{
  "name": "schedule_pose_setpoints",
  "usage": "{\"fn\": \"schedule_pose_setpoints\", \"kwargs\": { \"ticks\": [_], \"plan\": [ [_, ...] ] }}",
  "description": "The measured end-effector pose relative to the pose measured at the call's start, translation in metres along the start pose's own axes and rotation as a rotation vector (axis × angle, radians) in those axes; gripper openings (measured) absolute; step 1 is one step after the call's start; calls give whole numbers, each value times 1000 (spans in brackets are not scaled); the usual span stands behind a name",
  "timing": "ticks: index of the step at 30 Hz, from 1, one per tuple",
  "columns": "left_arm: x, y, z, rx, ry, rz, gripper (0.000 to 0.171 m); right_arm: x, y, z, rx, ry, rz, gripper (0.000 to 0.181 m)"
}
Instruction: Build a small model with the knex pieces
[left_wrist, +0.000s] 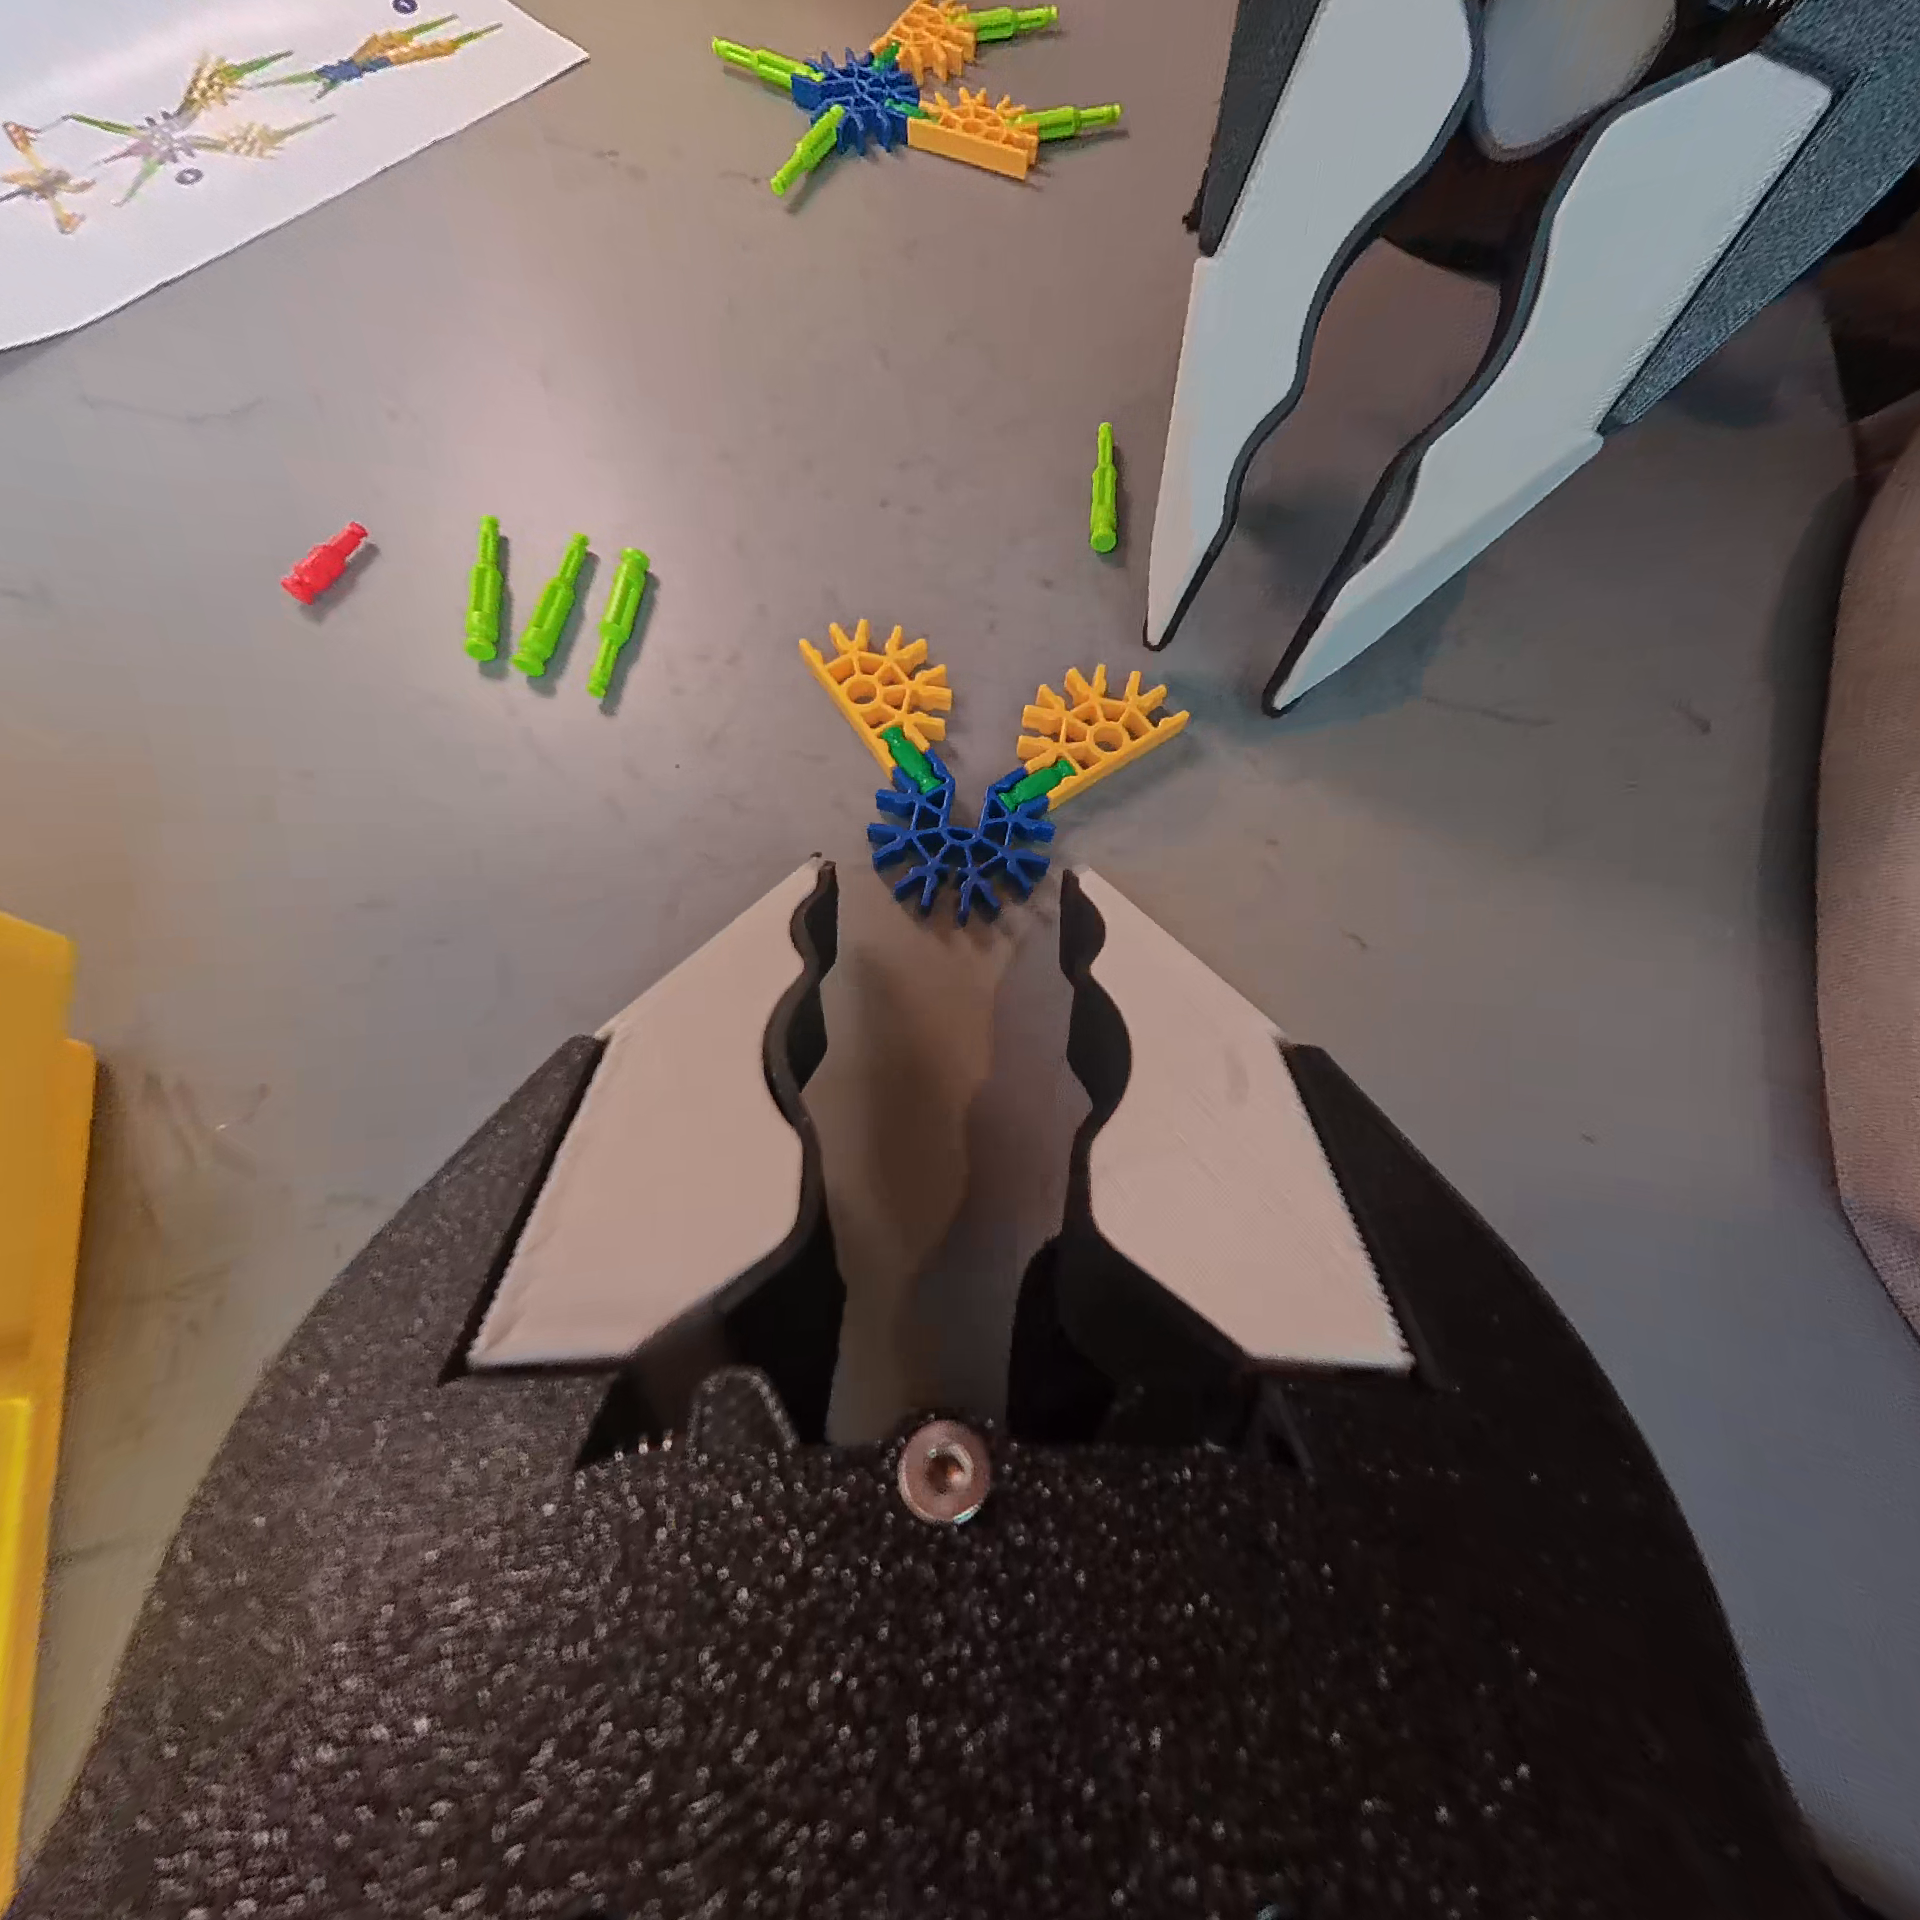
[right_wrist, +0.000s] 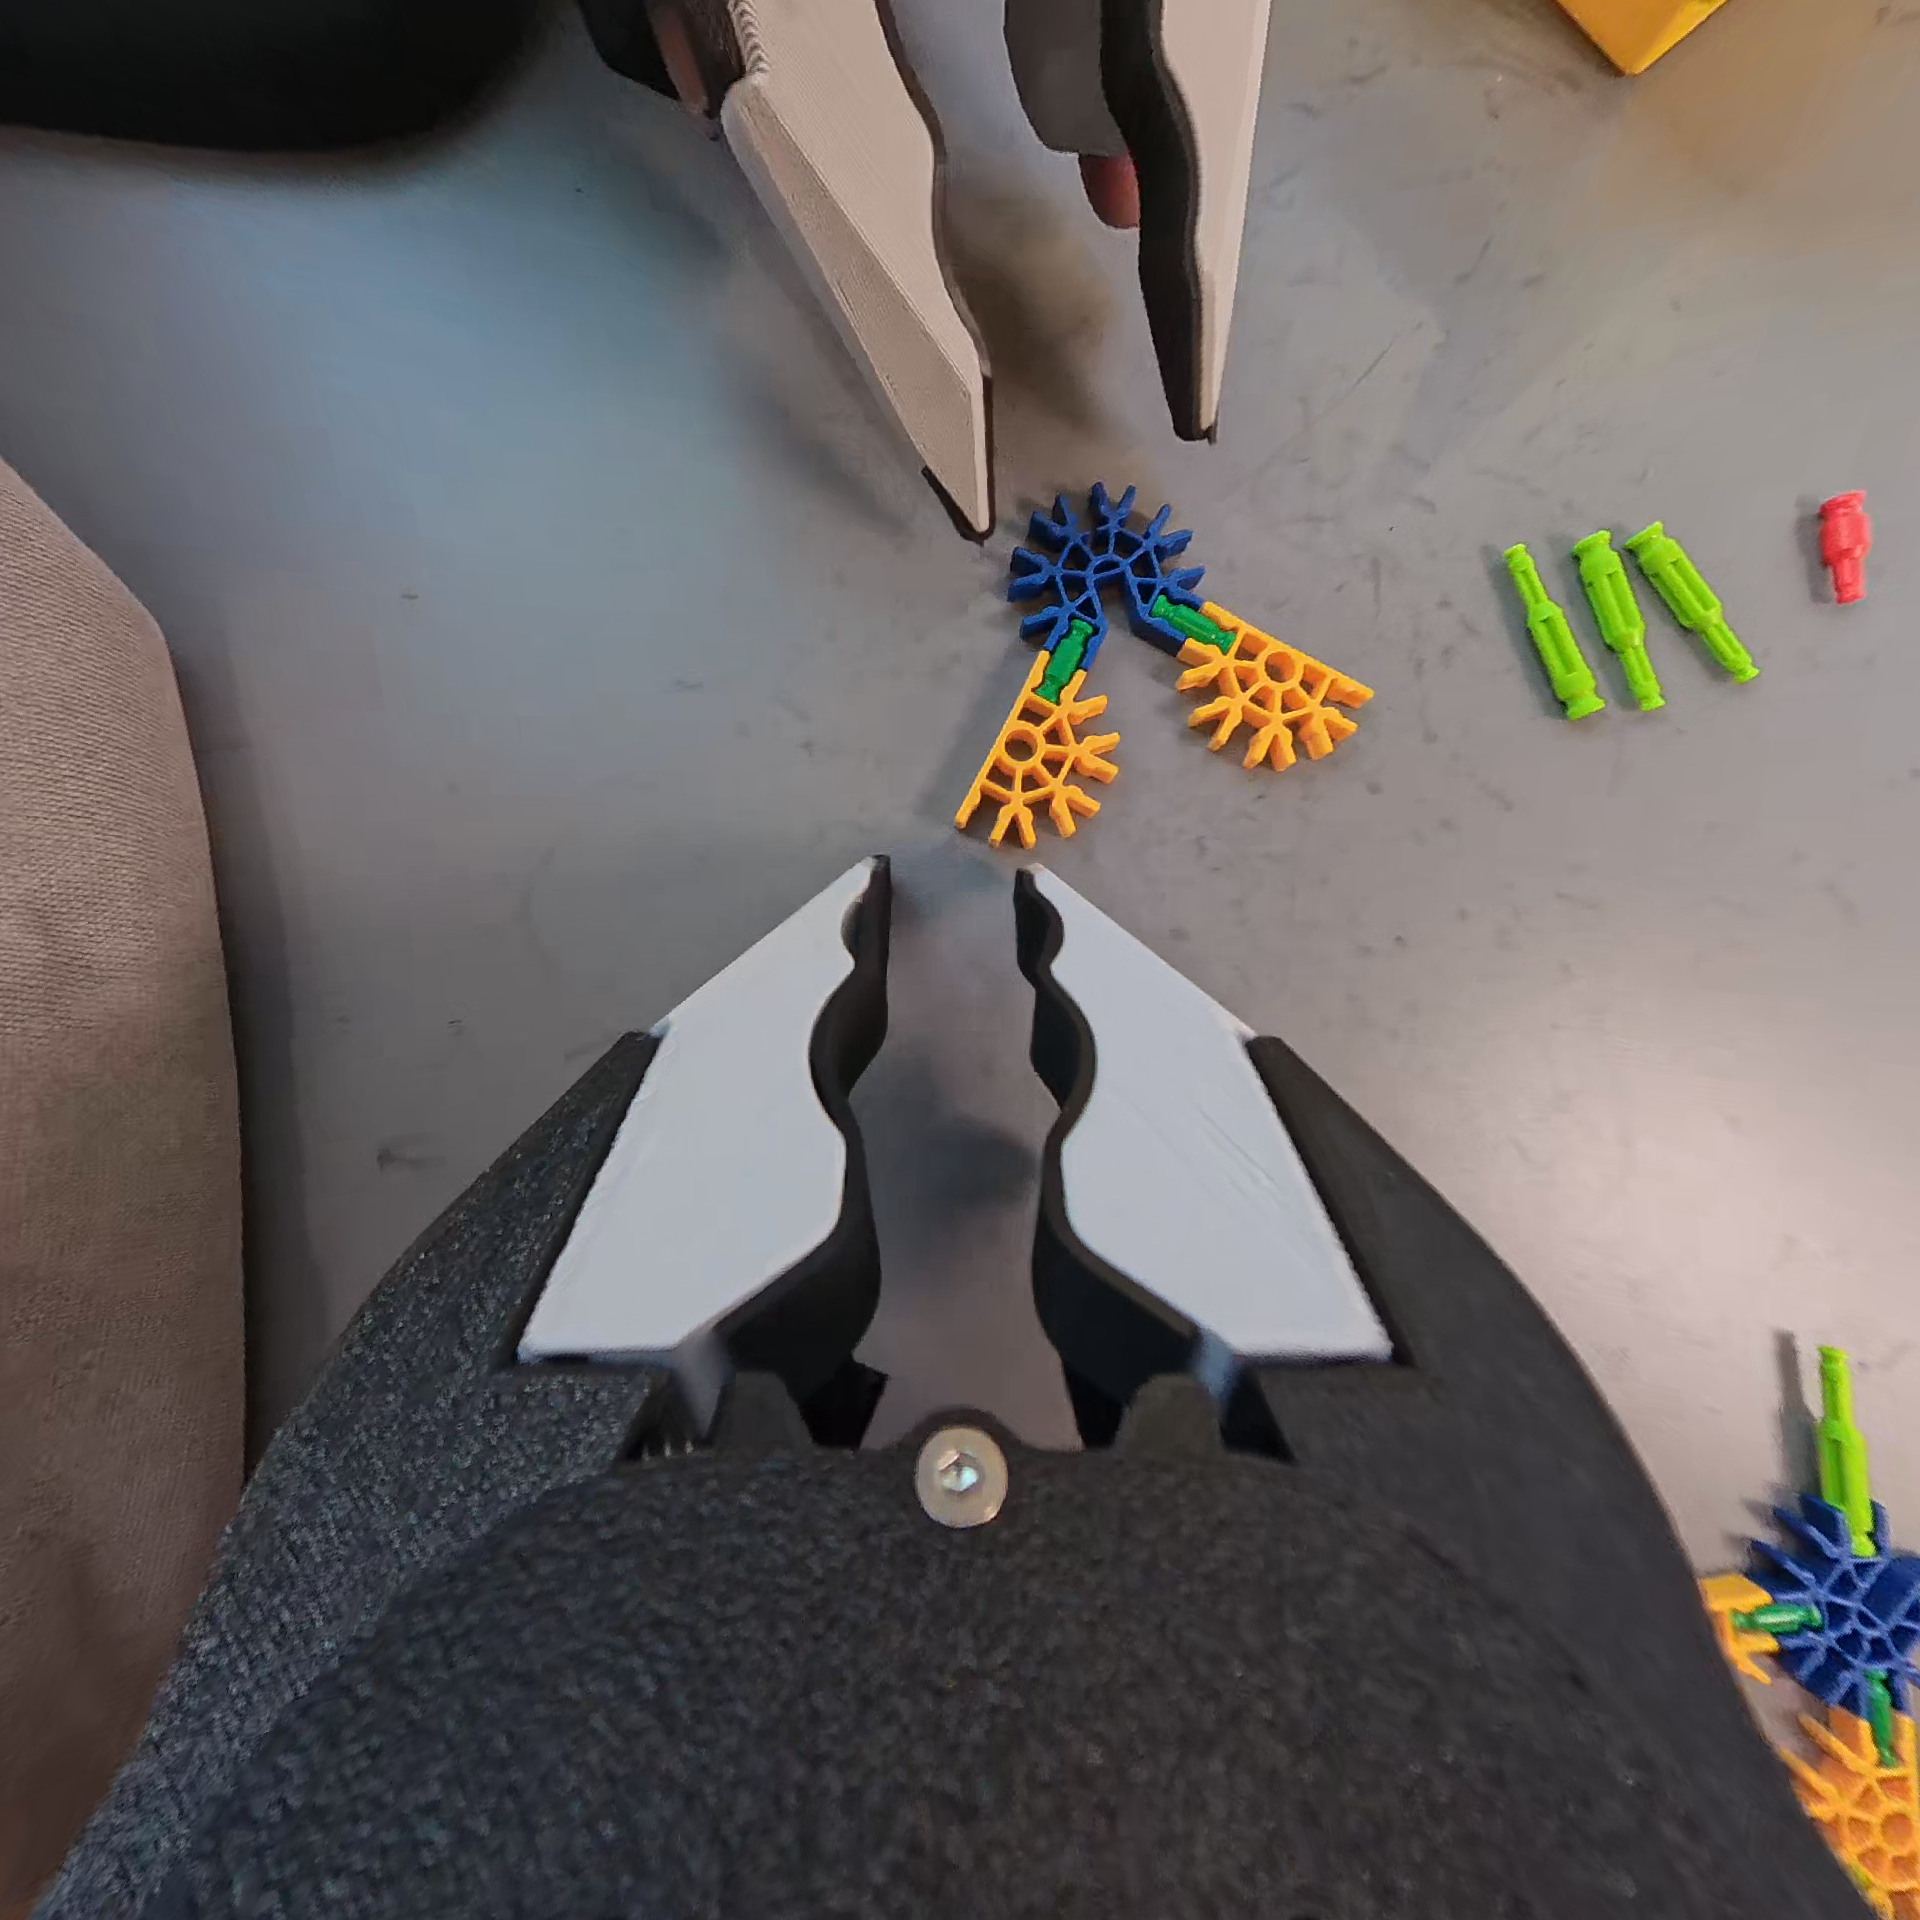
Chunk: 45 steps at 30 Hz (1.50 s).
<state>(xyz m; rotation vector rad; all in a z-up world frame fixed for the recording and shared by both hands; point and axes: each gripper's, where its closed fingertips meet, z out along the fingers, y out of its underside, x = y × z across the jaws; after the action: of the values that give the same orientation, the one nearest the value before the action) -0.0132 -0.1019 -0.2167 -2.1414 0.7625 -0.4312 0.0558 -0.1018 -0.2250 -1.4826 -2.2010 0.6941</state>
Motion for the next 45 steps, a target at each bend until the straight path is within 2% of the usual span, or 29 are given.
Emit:
{"fn": "schedule_pose_setpoints", "kwargs": {
  "ticks": [3, 7, 12, 15, 18, 23, 26, 32, 35, 45],
  "plan": [
    [-2, 3, 8, -35, -11, 3, 46, 14, 2, -18, 59, 18, -37, 22],
    [2, 1, 16, -55, 19, 43, 36, 39, 24, -37, 57, 17, -76, 22],
    [7, 0, 18, -74, 97, 82, 36, 48, 32, -32, 70, -42, -59, 18],
    [10, -3, 21, -75, 136, 100, 36, 46, 36, -25, 28, -96, -92, 14],
    [11, -5, 24, -77, 163, 96, 36, 43, 33, -20, 19, -153, -120, 5],
    [13, -8, 26, -74, 195, 85, 36, 43, 29, -17, 9, -203, -178, 3],
    [12, -9, 27, -67, 187, 55, 36, 44, 26, -15, 50, -201, -169, 3],
    [3, -8, 24, -68, 86, 28, 37, 54, 24, -20, 135, -145, -140, 3],
    [2, -6, 24, -58, 69, 26, 32, 61, 22, -23, 164, -111, -129, 3],
    [22, -4, 23, -65, 185, 145, 28, 76, 20, -23, 197, -51, -83, 3]
  ]
}}
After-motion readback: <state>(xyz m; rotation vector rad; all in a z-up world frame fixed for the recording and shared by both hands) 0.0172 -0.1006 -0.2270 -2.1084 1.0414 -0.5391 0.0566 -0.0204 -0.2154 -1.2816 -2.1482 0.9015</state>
